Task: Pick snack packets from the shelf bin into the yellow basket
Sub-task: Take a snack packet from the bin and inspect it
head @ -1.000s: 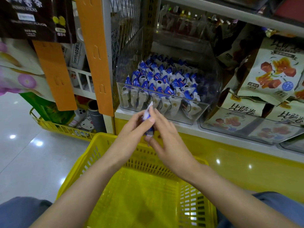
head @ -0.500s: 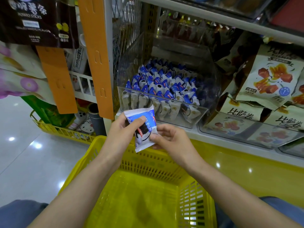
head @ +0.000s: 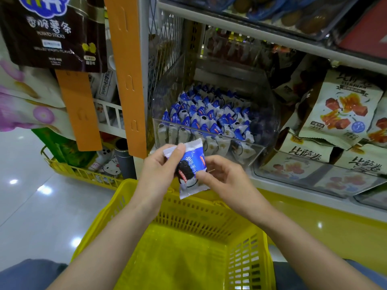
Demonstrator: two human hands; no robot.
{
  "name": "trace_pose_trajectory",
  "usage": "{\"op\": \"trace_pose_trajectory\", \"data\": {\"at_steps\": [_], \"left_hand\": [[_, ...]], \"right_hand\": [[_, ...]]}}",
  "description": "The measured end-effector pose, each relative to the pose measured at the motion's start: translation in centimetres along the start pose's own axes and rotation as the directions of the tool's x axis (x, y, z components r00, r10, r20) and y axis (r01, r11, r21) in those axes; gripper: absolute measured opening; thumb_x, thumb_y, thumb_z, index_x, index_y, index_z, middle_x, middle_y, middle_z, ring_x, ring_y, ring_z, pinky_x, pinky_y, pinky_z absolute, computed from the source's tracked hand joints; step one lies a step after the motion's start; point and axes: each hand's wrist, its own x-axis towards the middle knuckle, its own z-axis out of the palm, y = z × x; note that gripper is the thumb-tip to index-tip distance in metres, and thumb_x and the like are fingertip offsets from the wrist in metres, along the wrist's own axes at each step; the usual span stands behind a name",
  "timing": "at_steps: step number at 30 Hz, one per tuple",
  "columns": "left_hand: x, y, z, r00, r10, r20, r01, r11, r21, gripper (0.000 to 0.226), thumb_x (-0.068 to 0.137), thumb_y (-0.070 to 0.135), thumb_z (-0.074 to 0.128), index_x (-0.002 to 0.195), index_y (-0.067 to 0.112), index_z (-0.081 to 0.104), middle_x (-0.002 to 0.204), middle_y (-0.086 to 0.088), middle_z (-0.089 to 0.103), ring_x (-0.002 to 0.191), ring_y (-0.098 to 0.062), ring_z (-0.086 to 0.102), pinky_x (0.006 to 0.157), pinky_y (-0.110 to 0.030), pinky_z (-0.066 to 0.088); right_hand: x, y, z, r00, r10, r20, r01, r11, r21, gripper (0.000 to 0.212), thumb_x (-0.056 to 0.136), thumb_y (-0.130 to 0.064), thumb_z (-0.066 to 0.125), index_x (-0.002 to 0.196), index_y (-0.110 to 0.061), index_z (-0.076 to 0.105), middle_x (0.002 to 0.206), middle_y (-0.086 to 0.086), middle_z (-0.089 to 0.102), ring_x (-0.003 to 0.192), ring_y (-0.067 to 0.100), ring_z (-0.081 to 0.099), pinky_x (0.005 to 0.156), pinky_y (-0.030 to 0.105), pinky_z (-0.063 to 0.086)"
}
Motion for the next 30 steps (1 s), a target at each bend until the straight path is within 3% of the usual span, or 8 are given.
{"op": "trace_pose_trajectory", "data": {"at_steps": [3, 7, 9, 11, 14, 18, 23, 30], "left_hand": [[-0.2, 0.2, 0.7, 0.995, 0.101, 0.002, -0.101, 0.987, 0.125, 0.026, 0.091, 0.026, 0.05, 0.085, 0.003, 0.06, 0.063, 0.005, 0.064, 0.061, -0.005, 0.058, 0.056, -0.019, 0.047], [0.2, 0.9, 1.5, 0.975, 0.217, 0.038, -0.22, 0.946, 0.237, 0.024, 0.095, 0.023, 0.046, 0.098, 0.003, 0.059, 0.09, -0.01, 0.065, 0.083, -0.018, 0.062, 0.077, -0.036, 0.05], [1.2, 1.7, 1.8, 0.938, 0.341, 0.067, -0.342, 0.873, 0.349, 0.014, 0.095, 0.021, 0.046, 0.102, 0.016, 0.057, 0.098, 0.004, 0.061, 0.091, -0.005, 0.058, 0.082, -0.019, 0.048], [2.3, 2.6, 2.2, 0.869, 0.459, 0.186, -0.481, 0.696, 0.533, 0.017, 0.096, 0.024, 0.044, 0.109, 0.022, 0.054, 0.104, 0.012, 0.053, 0.095, 0.003, 0.05, 0.081, -0.007, 0.038], [4.3, 2.8, 2.5, 0.812, 0.438, 0.386, -0.546, 0.335, 0.768, 0.031, 0.098, 0.031, 0.037, 0.123, 0.018, 0.048, 0.118, 0.004, 0.05, 0.111, -0.01, 0.044, 0.091, -0.02, 0.03], [5.6, 1.7, 2.0, 0.807, 0.362, 0.467, -0.52, 0.061, 0.852, 0.034, 0.099, 0.034, 0.03, 0.121, 0.02, 0.051, 0.12, 0.002, 0.056, 0.114, -0.016, 0.047, 0.1, -0.028, 0.026], [5.7, 1.6, 1.7, 0.784, 0.398, 0.475, -0.537, 0.052, 0.842, 0.024, 0.097, 0.024, 0.041, 0.102, 0.015, 0.062, 0.1, -0.002, 0.066, 0.096, -0.022, 0.056, 0.093, -0.033, 0.034], [5.9, 1.4, 1.7, 0.783, 0.404, 0.472, -0.533, 0.045, 0.845, 0.023, 0.096, 0.024, 0.042, 0.099, 0.015, 0.063, 0.096, -0.002, 0.066, 0.094, -0.022, 0.057, 0.092, -0.035, 0.037]], "right_hand": [[0.0, -0.3, -0.4, 1.0, -0.012, -0.007, 0.012, 0.998, 0.063, 0.01, 0.086, -0.019, 0.061, 0.089, -0.028, 0.062, 0.085, -0.011, 0.069, 0.079, 0.004, 0.063, 0.075, 0.021, 0.051], [0.5, -1.6, -2.8, 0.989, -0.059, -0.134, 0.061, 0.998, 0.009, 0.019, 0.079, -0.037, 0.06, 0.091, -0.024, 0.066, 0.089, -0.003, 0.071, 0.082, 0.013, 0.065, 0.073, 0.025, 0.053], [1.4, -2.5, -4.8, 0.959, -0.103, -0.264, 0.099, 0.995, -0.028, 0.021, 0.078, -0.041, 0.059, 0.09, -0.026, 0.065, 0.086, -0.005, 0.071, 0.078, 0.007, 0.065, 0.068, 0.018, 0.051], [2.8, -3.2, -7.1, 0.908, -0.148, -0.393, 0.115, 0.988, -0.107, 0.006, 0.084, -0.033, 0.061, 0.089, -0.029, 0.062, 0.082, -0.011, 0.069, 0.074, -0.004, 0.063, 0.065, 0.01, 0.048], [5.1, -4.0, -9.8, 0.861, -0.218, -0.461, 0.028, 0.923, -0.384, 0.004, 0.088, -0.024, 0.061, 0.09, -0.023, 0.058, 0.078, -0.019, 0.058, 0.066, -0.01, 0.057, 0.059, 0.0, 0.04], [7.0, -4.2, -10.6, 0.917, -0.127, -0.378, -0.152, 0.764, -0.626, 0.023, 0.088, -0.029, 0.061, 0.108, -0.018, 0.059, 0.076, -0.016, 0.052, 0.066, -0.001, 0.053, 0.06, 0.007, 0.043], [8.3, -4.6, -9.8, 0.935, 0.164, -0.316, -0.349, 0.594, -0.725, 0.033, 0.087, -0.035, 0.062, 0.112, -0.015, 0.056, 0.095, 0.002, 0.061, 0.083, 0.017, 0.061, 0.078, 0.035, 0.054], [9.5, -3.4, -8.6, 0.899, 0.369, -0.235, -0.397, 0.462, -0.793, 0.028, 0.085, -0.036, 0.064, 0.096, -0.01, 0.063, 0.09, 0.008, 0.066, 0.08, 0.02, 0.064, 0.074, 0.033, 0.052]]}}
